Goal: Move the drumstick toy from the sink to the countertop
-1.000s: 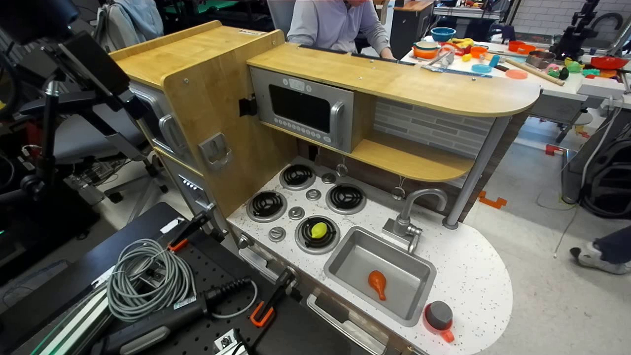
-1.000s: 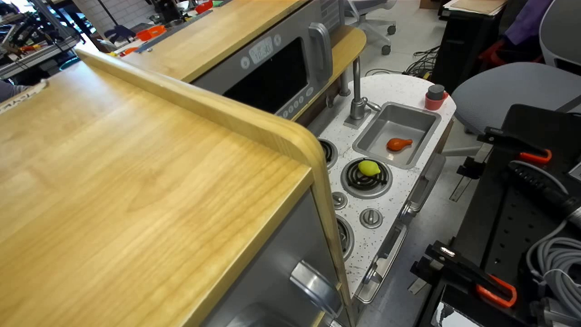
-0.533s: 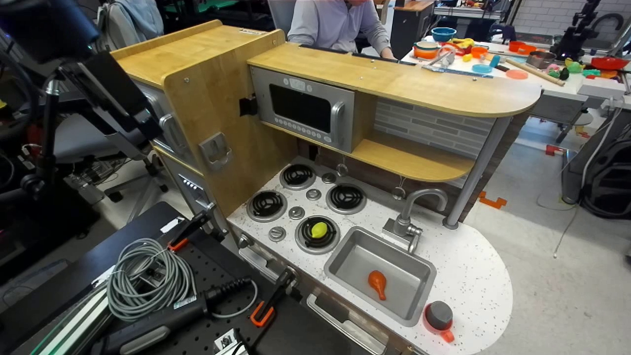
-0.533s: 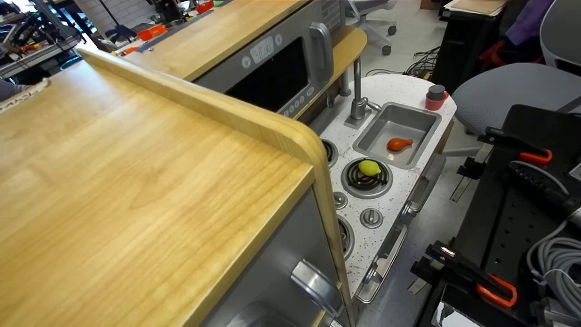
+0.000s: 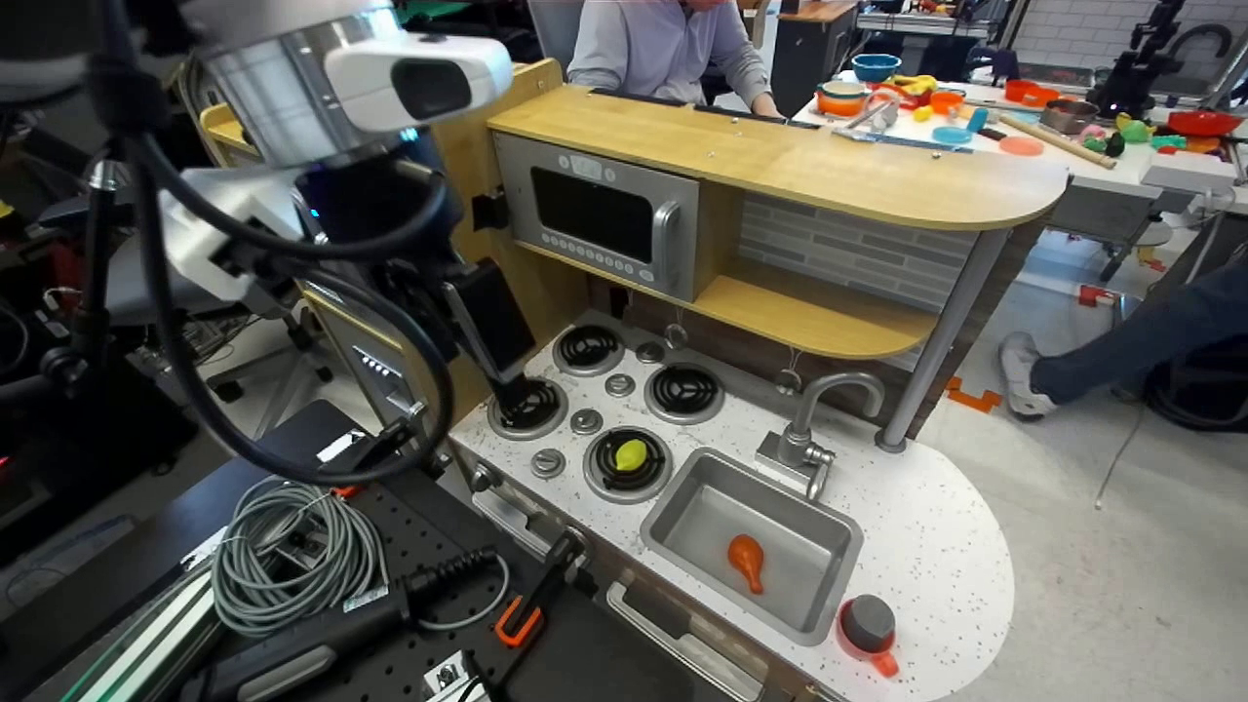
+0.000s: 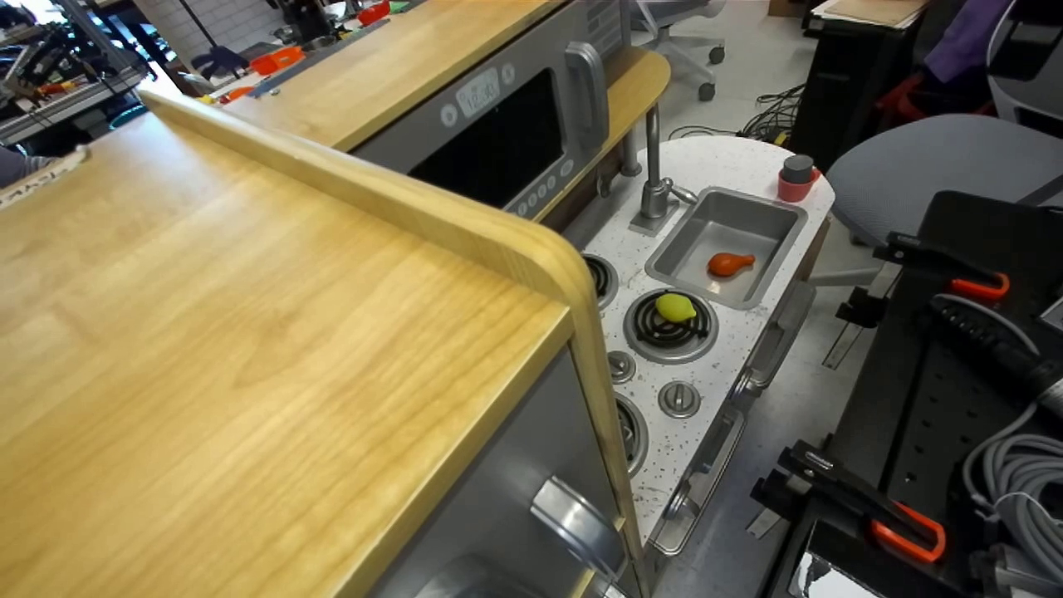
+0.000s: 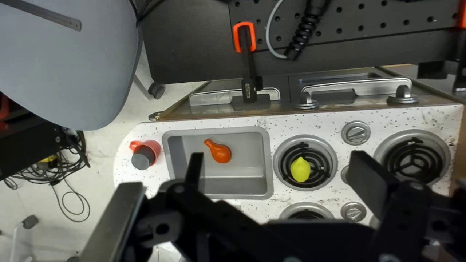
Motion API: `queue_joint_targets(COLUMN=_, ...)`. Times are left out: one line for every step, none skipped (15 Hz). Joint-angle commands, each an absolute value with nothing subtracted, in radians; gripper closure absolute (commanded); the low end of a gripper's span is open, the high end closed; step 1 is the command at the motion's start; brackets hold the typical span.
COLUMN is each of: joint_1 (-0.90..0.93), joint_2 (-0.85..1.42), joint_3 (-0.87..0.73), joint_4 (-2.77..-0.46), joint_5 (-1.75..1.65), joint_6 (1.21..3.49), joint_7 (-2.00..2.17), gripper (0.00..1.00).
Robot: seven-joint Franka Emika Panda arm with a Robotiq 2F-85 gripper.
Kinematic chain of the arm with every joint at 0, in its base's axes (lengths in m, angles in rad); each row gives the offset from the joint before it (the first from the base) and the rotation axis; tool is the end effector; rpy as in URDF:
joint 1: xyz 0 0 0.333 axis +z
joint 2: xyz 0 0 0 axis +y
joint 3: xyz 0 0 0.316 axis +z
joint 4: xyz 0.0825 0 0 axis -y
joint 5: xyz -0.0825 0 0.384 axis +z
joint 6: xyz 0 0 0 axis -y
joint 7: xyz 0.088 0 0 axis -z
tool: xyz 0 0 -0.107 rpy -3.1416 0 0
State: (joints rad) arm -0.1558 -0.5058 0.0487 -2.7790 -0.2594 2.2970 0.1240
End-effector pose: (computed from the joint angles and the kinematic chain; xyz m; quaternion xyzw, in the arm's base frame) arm 0.3536 -0.0451 0.3599 0.9934 -0.0329 0.0111 0.1093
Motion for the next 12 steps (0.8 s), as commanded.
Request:
queue_joint_targets(joint_1=-0.202, joint_2=-0.345, joint_3=-0.017, joint_4=-2.722, joint_5=-0.308, joint_6=2.382, joint_7=0.090, gripper=0.00)
queue_joint_targets(joint_1=-0.211, joint_2=-0.307, joint_3=-0.036, joint_4=-2.711, joint_5=-0.309, joint_6=2.405, joint_7=0.080, gripper=0.00)
queue_joint_targets(joint_1=-0.219, joint_2=-0.267, joint_3=-0.057, joint_4=-2.698, joint_5=-0.312, joint_6=2.432, joint_7=0.065, gripper=0.00)
queue_joint_targets(joint_1=-0.223, joint_2=-0.227, joint_3=-0.077, joint_4=-2.683, joint_5=-0.308, joint_6=2.456, joint_7=0.049, gripper=0.00)
queue_joint_targets(joint_1=-0.222, joint_2=-0.190, joint_3=-0.099, joint_4=-2.669, joint_5=-0.293, joint_6=2.484, joint_7=0.021, gripper=0.00)
queue_joint_targets(joint_1=-0.224, joint_2=-0.147, joint_3=-0.121, joint_4=-2.657, joint_5=-0.285, joint_6=2.533, joint_7=0.001, gripper=0.00)
queue_joint_targets(joint_1=-0.237, joint_2=-0.102, joint_3=-0.131, joint_4=-2.641, joint_5=-0.307, joint_6=2.584, joint_7=0.015, gripper=0.00)
queue_joint_targets(joint_1=-0.235, joint_2=-0.054, joint_3=-0.153, joint_4=-2.621, joint_5=-0.285, joint_6=2.621, joint_7=-0.006, gripper=0.00)
queue_joint_targets(joint_1=-0.236, joint_2=-0.007, joint_3=-0.168, joint_4=-2.599, joint_5=-0.273, joint_6=2.650, joint_7=-0.020, gripper=0.00)
queue_joint_targets(joint_1=-0.233, joint_2=0.045, joint_3=-0.185, joint_4=-2.572, joint_5=-0.242, joint_6=2.674, joint_7=-0.055, gripper=0.00)
queue_joint_targets(joint_1=-0.231, joint_2=0.087, joint_3=-0.195, joint_4=-2.550, joint_5=-0.214, joint_6=2.696, joint_7=-0.091, gripper=0.00)
queue_joint_targets(joint_1=-0.230, joint_2=0.131, joint_3=-0.200, joint_4=-2.527, joint_5=-0.168, joint_6=2.713, joint_7=-0.136, gripper=0.00)
